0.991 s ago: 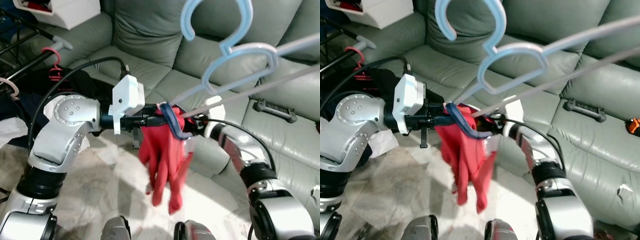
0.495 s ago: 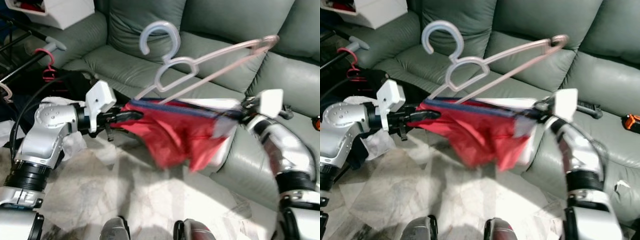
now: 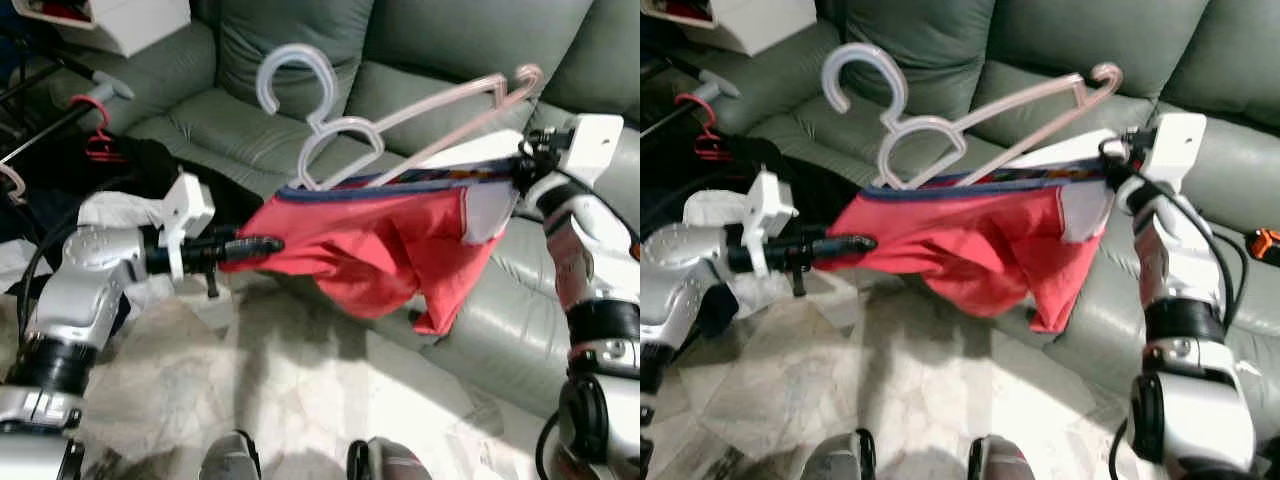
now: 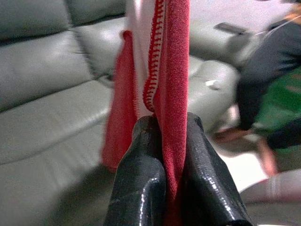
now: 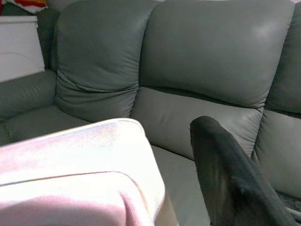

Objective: Hang hanger

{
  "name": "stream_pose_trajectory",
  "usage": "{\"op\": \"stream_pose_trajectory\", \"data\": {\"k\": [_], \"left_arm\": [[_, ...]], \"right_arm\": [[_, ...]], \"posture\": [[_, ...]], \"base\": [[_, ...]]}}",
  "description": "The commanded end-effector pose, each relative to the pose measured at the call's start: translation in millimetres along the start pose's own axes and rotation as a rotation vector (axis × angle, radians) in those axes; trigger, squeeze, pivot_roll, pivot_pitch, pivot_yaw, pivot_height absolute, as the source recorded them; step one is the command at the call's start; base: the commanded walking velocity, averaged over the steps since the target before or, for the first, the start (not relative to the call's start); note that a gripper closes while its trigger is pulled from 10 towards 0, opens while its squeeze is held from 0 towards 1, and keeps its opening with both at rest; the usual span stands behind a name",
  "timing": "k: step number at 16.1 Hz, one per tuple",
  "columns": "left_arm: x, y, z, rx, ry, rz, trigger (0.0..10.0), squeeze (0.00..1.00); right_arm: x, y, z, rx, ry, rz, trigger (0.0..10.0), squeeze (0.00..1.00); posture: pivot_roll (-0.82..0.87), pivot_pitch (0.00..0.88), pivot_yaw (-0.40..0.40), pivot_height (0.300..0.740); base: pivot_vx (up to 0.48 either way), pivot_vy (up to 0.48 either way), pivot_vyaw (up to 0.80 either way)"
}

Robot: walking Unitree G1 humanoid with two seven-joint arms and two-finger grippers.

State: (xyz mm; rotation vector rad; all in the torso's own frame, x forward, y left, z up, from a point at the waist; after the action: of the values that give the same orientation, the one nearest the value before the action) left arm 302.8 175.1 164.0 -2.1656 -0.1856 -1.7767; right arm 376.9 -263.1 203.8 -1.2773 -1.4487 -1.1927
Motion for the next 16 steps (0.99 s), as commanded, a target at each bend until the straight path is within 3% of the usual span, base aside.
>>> {"op": "stream_pose_trajectory", "data": {"k": [1,4,6,9,15,16], "left_arm": [[-21,-39.2,4.8,0.075,-0.09,0.1,0.0,0.0],[-41,-37.8,0.7,0.066,-0.081,0.19,0.0,0.0],[-58,-35.6,4.2,0.105,-0.024,0.254,0.0,0.0],[-65,-30.0,8.8,0.151,-0.02,0.228,0.0,0.0],[-81,-39.0,16.6,0.22,0.079,0.285,0.0,0.0],[-79,-41.8,19.4,0.261,0.097,0.251,0.0,0.0]], "right_arm": [[20,-14.8,-70.9,-0.32,0.07,-0.047,0.0,0.0],[30,-10.6,-69.8,-0.282,0.111,-0.102,0.0,0.0],[47,-3.9,-58.6,-0.138,0.171,-0.188,0.0,0.0],[60,-0.6,-44.9,0.042,0.208,-0.244,0.0,0.0],[66,2.5,-44.4,0.096,0.205,-0.254,0.0,0.0],[63,2.5,-50.2,0.061,0.188,-0.23,0.0,0.0]], "posture": [[-0.06,0.096,-0.029,0.74],[-0.06,0.097,-0.027,0.74],[-0.06,0.099,-0.02,0.74],[-0.06,0.1,-0.019,0.74],[-0.07,0.106,-0.016,0.74],[-0.07,0.11,-0.018,0.74]], "base": [[0.0,0.0,0.0],[0.0,0.0,0.0],[0.0,0.0,0.0],[0.0,0.0,0.0],[0.0,0.0,0.0],[0.0,0.0,0.0]]}}
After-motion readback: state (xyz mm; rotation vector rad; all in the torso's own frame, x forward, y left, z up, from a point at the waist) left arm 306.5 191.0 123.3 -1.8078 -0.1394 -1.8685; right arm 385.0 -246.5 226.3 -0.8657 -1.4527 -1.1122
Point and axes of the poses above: a point about 5 cm out from each wrist's last joint towards the gripper, its own y axis pointing out of the wrist towards the gripper, its own x axis along the axis of the wrist's last joint, z = x × y, the point moved 1 cm from there along y, pointing out of the wrist towards the gripper, and after that the axes turned 13 degrees about -y, right-handed, at the moved point
